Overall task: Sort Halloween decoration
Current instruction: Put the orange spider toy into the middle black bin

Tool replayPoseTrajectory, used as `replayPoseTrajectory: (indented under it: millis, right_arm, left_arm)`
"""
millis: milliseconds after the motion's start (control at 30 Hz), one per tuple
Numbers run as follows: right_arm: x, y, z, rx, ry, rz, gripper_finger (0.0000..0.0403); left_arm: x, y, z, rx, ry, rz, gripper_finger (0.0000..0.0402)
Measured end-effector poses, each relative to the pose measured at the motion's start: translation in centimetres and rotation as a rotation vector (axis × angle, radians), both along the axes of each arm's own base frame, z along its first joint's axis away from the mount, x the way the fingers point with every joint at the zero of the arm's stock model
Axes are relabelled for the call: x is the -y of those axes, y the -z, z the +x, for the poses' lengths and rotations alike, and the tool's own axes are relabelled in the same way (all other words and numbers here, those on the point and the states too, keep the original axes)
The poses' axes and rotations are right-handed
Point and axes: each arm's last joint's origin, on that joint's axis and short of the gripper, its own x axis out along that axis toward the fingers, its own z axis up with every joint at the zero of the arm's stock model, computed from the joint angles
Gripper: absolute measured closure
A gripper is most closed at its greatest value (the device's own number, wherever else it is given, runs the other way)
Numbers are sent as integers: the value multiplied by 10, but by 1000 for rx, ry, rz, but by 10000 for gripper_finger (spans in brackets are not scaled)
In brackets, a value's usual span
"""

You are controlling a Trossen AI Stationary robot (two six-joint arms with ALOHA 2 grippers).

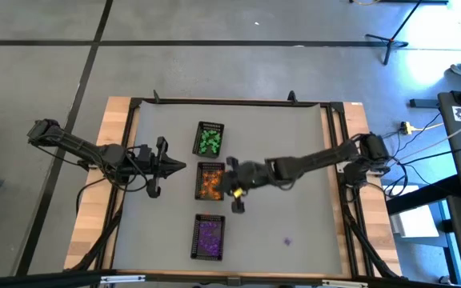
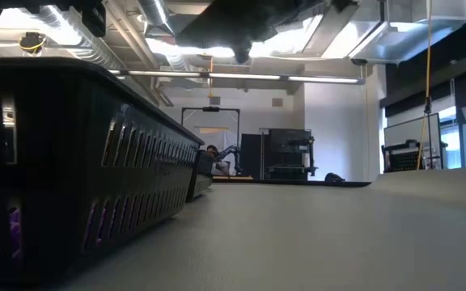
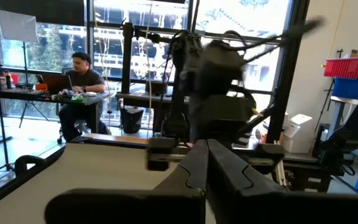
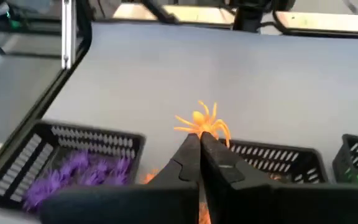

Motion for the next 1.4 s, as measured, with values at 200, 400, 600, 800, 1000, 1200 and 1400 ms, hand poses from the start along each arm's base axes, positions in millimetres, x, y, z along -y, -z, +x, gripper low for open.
replayPoseTrajectory:
  millis: [200, 400, 600, 800, 1000, 1200, 1400]
  right_arm:
    - [21, 1, 4, -19, 7, 90, 337]
    - [13, 3, 2, -43, -27, 99, 228]
    - [-29, 15, -9, -102, -212, -22, 193]
    - [-70, 47, -14, -163, -304, -159, 215]
    - [-66, 78, -14, -293, -260, -333, 251]
    - [-62, 92, -9, -309, -268, -348, 274]
    - [-67, 88, -4, -235, -288, -312, 276]
  left_arm:
    - [0, 0, 0, 0, 0, 0, 401]
    - [0, 0, 0, 0, 0, 0, 401]
    - [0, 0, 0, 0, 0, 0, 401]
    - [0, 0, 0, 0, 0, 0, 401]
    - [0, 0, 0, 0, 0, 0, 401]
    - [0, 0, 0, 0, 0, 0, 401]
    - [0, 0, 0, 0, 0, 0, 401]
